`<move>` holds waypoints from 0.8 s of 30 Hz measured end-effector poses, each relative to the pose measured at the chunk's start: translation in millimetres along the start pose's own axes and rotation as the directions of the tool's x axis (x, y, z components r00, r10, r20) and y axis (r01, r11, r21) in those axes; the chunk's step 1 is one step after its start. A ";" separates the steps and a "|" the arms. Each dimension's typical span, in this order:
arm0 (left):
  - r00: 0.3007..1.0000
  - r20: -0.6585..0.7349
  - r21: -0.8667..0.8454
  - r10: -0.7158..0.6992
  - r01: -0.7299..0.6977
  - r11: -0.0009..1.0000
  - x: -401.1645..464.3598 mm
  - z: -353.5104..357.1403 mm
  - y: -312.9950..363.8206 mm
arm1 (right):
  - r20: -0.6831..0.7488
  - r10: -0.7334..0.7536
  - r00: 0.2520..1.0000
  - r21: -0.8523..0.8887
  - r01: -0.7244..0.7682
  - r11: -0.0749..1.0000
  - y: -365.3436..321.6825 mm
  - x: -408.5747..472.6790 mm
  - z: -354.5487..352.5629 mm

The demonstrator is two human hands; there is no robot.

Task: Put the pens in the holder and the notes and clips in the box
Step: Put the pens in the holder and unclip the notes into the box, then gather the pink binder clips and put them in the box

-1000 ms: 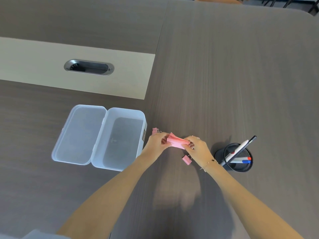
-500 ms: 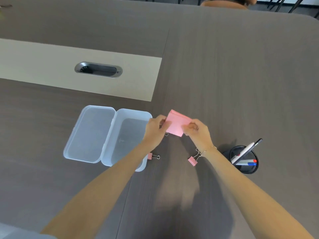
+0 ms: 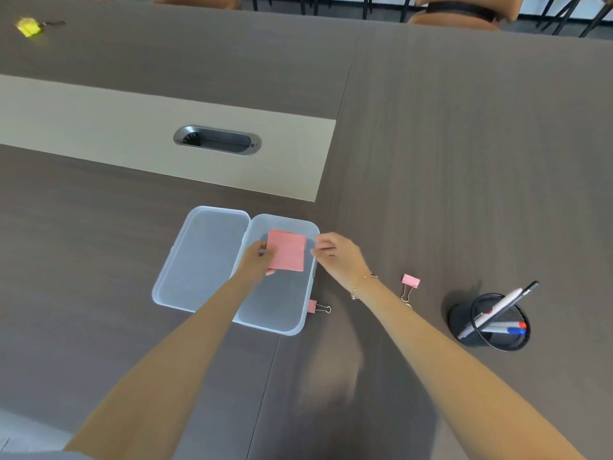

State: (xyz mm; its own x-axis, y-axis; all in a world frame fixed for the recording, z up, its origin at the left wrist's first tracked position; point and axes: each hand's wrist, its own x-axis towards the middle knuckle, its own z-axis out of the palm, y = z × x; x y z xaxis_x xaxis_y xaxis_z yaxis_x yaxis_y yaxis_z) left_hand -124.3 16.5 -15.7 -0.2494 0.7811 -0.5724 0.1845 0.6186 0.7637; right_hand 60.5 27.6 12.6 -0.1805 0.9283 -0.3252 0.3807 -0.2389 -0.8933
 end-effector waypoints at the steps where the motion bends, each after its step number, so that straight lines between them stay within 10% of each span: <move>1: 1.000 0.003 0.000 -0.001 0.001 1.000 1.5 2.2 -1.5 | 0.026 -0.008 1.000 -0.059 0.010 0.998 -3.7 3.0 9.0; 10: 0.999 -0.013 0.236 0.039 -0.035 0.971 38.1 25.5 -14.3 | -0.049 -0.073 0.996 -0.109 0.067 0.992 -2.1 10.4 13.9; 17: 0.831 -0.231 0.383 0.506 -0.400 0.833 3.3 38.3 37.6 | -0.258 0.000 0.966 -0.258 -0.069 0.964 54.3 -7.5 -69.3; 20: 0.666 0.105 0.424 0.739 -0.702 0.572 -28.7 59.2 71.5 | -0.240 0.104 0.965 -0.460 -0.208 0.863 95.0 -11.7 -99.6; 24: 0.693 0.672 0.669 0.262 -0.719 0.188 -43.1 98.4 65.0 | -0.221 0.219 0.950 -0.611 -0.310 0.728 123.8 -20.2 -109.3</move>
State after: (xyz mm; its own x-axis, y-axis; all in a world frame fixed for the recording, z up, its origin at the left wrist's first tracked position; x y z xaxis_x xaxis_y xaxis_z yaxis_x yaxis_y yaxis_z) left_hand -8.0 31.4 29.2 0.5138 0.7604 -0.3973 0.8500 -0.3884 0.3560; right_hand 210.3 10.5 -57.5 0.1121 0.8930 -0.4359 0.8876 -0.2872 -0.3602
